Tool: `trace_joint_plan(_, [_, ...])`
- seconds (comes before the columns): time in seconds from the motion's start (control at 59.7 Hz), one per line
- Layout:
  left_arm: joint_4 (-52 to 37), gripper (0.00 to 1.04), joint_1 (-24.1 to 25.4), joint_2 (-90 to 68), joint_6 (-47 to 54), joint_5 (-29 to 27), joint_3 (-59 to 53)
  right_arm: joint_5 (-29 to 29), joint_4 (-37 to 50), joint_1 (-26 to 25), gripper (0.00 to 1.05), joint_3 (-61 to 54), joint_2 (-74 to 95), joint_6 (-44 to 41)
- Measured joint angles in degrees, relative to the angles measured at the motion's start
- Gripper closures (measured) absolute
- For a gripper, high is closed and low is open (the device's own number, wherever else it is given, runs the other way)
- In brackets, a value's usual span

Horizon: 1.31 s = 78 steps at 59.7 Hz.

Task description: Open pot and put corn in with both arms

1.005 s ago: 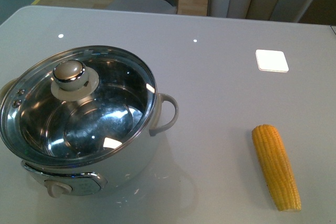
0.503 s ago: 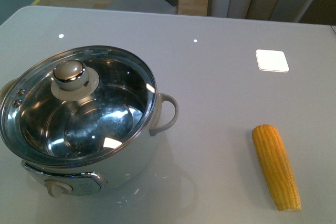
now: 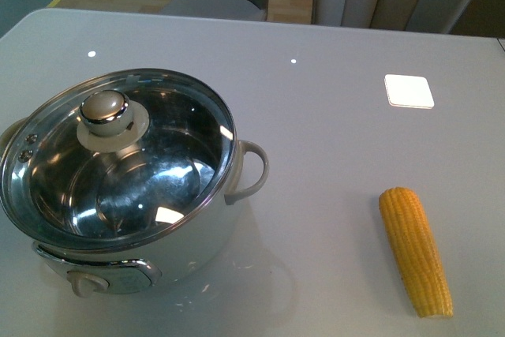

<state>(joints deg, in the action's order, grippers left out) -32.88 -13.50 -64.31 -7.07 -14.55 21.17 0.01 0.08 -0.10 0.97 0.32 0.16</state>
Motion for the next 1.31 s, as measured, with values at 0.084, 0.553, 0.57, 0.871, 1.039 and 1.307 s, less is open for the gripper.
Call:
trace_joint_plan(0.084, [-8.74,0.07,-1.49,-12.09,-0.35,0.39,1.36,0.02,0.00,0.00,0.09,0.00,0.00,0.00])
trace_joint_plan(0.553, [-26.84,0.07,-7.34,-42.53,-1.07,1.11,3.74,0.02,0.00,0.00,0.09,0.00,0.00,0.00])
trace_joint_plan(0.57, [-26.86,0.07,-7.34,-42.82,-1.05,1.11,3.80,0.02,0.00,0.00,0.09,0.00,0.00,0.00])
trace_joint_plan(0.871, [-28.44,0.07,-7.28,-48.02,-1.84,1.77,4.02,0.02,0.00,0.00,0.09,0.00,0.00,0.00])
trace_joint_plan(1.039, [-28.98,0.09,-7.02,-49.40,-1.79,1.68,4.90,0.00,0.00,0.00,0.09,0.00,0.00,0.00])
trace_joint_plan(1.307, [-29.42,0.51,-7.10,-50.25,-1.27,1.68,6.03,0.02,0.00,0.00,0.09,0.00,0.00,0.02])
